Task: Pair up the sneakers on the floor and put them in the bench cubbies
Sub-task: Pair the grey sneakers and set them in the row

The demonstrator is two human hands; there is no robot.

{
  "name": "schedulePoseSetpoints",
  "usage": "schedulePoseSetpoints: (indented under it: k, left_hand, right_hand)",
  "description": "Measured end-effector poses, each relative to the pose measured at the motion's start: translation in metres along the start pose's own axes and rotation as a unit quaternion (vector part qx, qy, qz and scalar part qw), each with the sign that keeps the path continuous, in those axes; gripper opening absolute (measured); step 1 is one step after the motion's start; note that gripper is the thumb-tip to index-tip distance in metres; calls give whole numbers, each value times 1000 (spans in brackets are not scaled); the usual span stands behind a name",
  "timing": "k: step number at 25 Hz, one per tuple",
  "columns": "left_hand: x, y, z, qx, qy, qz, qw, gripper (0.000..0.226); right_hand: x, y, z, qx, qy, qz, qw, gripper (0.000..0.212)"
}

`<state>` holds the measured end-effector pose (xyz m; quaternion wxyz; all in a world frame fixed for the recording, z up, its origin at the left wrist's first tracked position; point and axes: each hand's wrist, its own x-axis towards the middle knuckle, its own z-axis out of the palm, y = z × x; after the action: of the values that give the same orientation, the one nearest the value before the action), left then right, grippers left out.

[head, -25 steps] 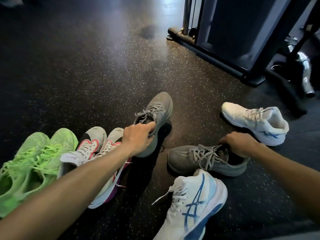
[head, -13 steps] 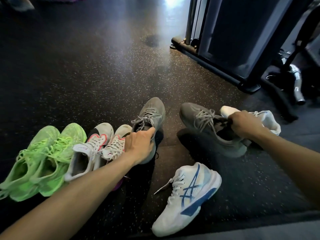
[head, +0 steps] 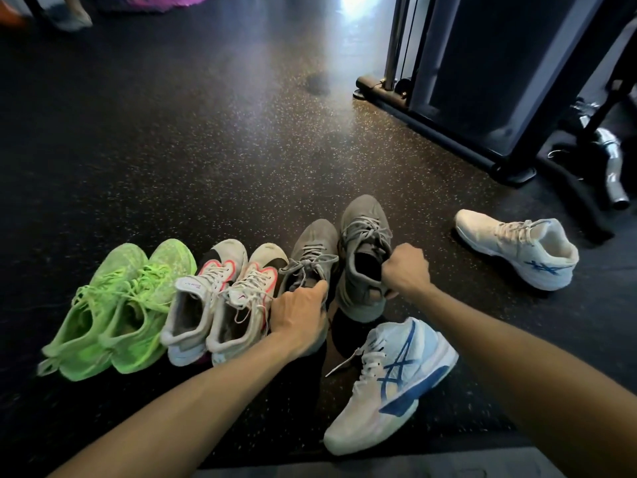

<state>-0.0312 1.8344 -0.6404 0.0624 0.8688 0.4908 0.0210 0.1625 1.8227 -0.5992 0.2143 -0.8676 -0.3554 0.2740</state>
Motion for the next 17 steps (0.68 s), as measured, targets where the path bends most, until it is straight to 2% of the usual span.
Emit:
schedulePoseSetpoints:
  k: [4,9,12,17]
  left_hand:
    - [-8,5,2,22,-7,12,1000,19]
    - [-26,6,16,25,-22,43,999,19]
    - [-36,9,22,14,-41,31,999,21]
    - [-47,18,38,29,-43,4,999,21]
  right_hand:
    - [-15,7,31,11,15,40,999,26]
    - [-39,30,45,-65,-28,13,997,11]
    - [-46,39,45,-124,-45,2,991,3]
    - [-59,51,43,-183,-44,-7,982,16]
